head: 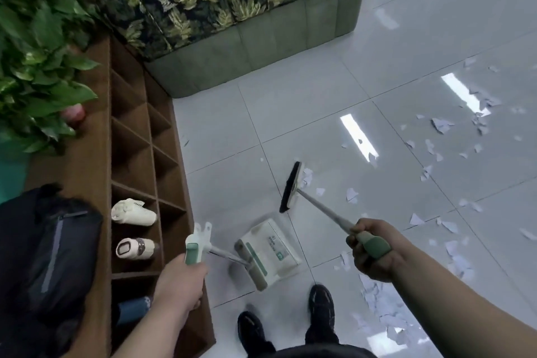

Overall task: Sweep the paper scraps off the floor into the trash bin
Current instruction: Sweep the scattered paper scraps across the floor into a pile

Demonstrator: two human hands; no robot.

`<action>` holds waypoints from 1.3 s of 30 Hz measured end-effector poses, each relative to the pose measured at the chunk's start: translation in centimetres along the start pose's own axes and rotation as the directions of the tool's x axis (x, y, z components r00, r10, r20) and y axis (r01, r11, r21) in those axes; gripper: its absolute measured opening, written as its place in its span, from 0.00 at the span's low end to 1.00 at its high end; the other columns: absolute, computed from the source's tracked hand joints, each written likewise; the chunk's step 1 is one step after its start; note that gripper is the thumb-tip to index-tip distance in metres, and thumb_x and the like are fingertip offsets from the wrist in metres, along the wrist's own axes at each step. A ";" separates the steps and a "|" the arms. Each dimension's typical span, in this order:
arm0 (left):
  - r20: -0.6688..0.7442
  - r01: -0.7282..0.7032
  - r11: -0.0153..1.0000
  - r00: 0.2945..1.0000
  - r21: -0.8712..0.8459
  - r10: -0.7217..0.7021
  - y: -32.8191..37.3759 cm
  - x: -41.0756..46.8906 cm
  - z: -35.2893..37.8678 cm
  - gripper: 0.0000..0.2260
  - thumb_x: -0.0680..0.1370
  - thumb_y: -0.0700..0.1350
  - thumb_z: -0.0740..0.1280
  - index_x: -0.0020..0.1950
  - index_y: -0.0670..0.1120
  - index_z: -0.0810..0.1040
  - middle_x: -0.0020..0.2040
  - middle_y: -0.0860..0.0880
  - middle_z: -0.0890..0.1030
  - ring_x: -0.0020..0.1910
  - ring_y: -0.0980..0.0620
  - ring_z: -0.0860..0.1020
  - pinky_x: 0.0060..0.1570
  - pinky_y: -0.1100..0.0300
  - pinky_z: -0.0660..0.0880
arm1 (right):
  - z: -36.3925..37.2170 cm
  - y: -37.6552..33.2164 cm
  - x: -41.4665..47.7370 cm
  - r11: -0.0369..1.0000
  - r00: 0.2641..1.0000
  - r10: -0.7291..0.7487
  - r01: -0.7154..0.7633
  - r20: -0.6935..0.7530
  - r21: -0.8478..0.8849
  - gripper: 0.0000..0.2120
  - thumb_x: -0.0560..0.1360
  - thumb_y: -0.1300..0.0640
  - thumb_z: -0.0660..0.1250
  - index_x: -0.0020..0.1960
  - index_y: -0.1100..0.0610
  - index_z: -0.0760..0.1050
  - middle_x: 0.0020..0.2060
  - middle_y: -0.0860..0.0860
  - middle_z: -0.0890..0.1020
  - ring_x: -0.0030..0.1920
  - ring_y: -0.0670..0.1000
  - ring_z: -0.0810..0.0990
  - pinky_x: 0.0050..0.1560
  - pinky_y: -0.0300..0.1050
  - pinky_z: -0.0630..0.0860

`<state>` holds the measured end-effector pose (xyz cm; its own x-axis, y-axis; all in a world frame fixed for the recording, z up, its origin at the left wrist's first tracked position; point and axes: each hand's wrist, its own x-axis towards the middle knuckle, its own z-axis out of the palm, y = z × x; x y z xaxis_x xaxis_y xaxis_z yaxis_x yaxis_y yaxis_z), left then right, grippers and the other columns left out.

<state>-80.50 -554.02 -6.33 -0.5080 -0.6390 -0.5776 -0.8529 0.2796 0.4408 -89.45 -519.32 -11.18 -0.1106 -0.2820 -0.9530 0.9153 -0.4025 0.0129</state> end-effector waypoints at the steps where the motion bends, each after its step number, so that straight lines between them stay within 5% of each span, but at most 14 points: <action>1: 0.007 -0.022 1.000 1.000 0.010 0.022 0.6 0.1 0.3 0.03 0.72 0.38 0.62 0.40 0.44 0.75 0.29 0.46 0.72 0.27 0.47 0.69 0.28 0.57 0.68 | -1.1 0.1 -0.7 0.999 1.000 -0.005 0.004 0.012 0.045 0.02 0.66 0.63 0.64 0.38 0.60 0.71 0.27 0.51 0.75 0.17 0.48 0.71 0.16 0.34 0.68; 7: 0.037 -0.115 0.993 0.993 0.032 0.113 3.0 0.5 1.9 0.03 0.72 0.38 0.62 0.39 0.43 0.74 0.28 0.45 0.72 0.27 0.46 0.70 0.29 0.57 0.67 | -5.3 2.2 -5.3 0.971 0.998 -0.061 0.061 -0.007 0.232 0.04 0.65 0.63 0.63 0.40 0.60 0.71 0.27 0.52 0.74 0.17 0.49 0.70 0.16 0.33 0.66; 18: 0.101 -0.163 0.987 0.981 -0.012 0.163 5.9 4.3 1.2 0.06 0.74 0.38 0.63 0.37 0.44 0.74 0.27 0.44 0.70 0.26 0.48 0.67 0.27 0.60 0.65 | -1.3 2.8 -9.4 0.950 0.984 -0.174 0.158 0.038 0.268 0.01 0.67 0.62 0.60 0.38 0.58 0.69 0.27 0.51 0.73 0.16 0.48 0.70 0.15 0.33 0.63; 30: 0.145 -0.104 0.992 0.983 -0.076 0.115 8.1 15.5 -6.0 0.06 0.73 0.36 0.63 0.37 0.42 0.73 0.26 0.45 0.70 0.24 0.48 0.67 0.26 0.60 0.65 | 20.7 -3.8 0.1 0.986 0.968 -0.164 0.159 0.191 0.041 0.03 0.65 0.61 0.61 0.38 0.58 0.69 0.26 0.49 0.73 0.18 0.48 0.70 0.18 0.32 0.63; 39: 0.179 -0.140 0.990 0.974 0.012 0.136 11.1 25.3 -11.0 0.02 0.75 0.37 0.64 0.44 0.40 0.77 0.31 0.43 0.74 0.27 0.46 0.71 0.27 0.58 0.68 | 33.0 -7.2 7.9 0.988 0.992 -0.097 0.086 0.083 0.128 0.06 0.63 0.62 0.62 0.41 0.58 0.71 0.26 0.49 0.74 0.18 0.47 0.70 0.18 0.33 0.65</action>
<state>-101.51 -574.95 -8.49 -0.6323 -0.4564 -0.6260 -0.7747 0.3752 0.5090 -109.63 -547.38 -8.80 -0.2310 -0.3130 -0.9212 0.8452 -0.5336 -0.0307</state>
